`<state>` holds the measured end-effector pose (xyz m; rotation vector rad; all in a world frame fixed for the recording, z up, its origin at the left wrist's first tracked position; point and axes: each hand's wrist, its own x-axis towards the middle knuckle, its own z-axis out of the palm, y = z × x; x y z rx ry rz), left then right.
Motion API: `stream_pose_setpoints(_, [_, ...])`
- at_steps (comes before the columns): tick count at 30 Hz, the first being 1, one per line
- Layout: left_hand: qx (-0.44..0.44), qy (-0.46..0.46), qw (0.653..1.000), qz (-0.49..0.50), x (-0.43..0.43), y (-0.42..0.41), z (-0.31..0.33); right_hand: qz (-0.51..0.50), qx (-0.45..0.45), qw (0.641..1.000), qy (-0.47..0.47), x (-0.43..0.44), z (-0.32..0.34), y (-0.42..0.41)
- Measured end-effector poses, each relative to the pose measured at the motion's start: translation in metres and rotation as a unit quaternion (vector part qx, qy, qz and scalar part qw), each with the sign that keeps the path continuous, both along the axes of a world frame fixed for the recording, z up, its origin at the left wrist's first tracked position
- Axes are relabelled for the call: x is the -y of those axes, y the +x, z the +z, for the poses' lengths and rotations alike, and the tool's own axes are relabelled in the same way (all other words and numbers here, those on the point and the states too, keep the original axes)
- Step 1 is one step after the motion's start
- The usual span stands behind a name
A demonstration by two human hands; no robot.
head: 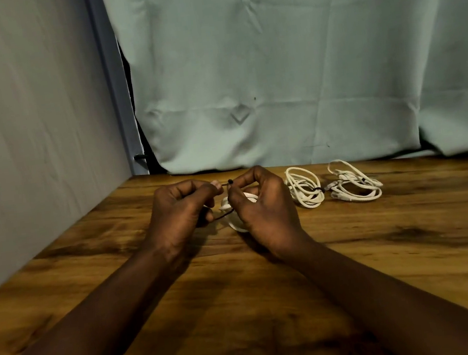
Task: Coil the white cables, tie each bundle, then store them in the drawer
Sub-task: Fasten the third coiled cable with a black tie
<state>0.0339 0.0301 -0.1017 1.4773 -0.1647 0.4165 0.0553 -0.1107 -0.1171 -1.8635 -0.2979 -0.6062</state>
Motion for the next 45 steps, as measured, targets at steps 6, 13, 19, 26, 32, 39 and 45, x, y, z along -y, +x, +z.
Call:
stream_pose_setpoints(6, [-0.041, -0.052, 0.998, -0.022, 0.002, 0.000, 0.001, -0.002, 0.003, 1.000, -0.011, 0.000, 0.000, -0.002])
stream_pose_setpoints(13, [-0.063, -0.039, 0.996, -0.051, 0.003, -0.003, 0.000, -0.013, 0.009, 0.999, -0.038, 0.001, 0.001, -0.005])
stream_pose_setpoints(19, [-0.058, -0.049, 0.996, -0.044, 0.002, -0.001, -0.001, -0.034, 0.039, 0.994, -0.100, 0.002, 0.001, -0.006])
stream_pose_setpoints(26, [-0.044, -0.025, 0.998, -0.036, 0.000, -0.001, 0.001, -0.020, 0.070, 0.988, -0.134, 0.002, -0.001, -0.006])
stream_pose_setpoints(32, [-0.128, -0.047, 0.985, -0.106, -0.006, -0.004, 0.009, 0.021, 0.098, 0.981, -0.168, 0.006, 0.002, -0.008])
stream_pose_setpoints(39, [-0.115, -0.147, 0.978, -0.092, -0.019, 0.005, 0.014, 0.092, 0.036, 0.986, -0.133, 0.006, 0.003, -0.005])
stream_pose_setpoints(45, [-0.025, -0.269, 0.963, -0.010, -0.045, 0.011, 0.029, 0.198, -0.060, 0.978, 0.025, 0.001, 0.008, -0.009])
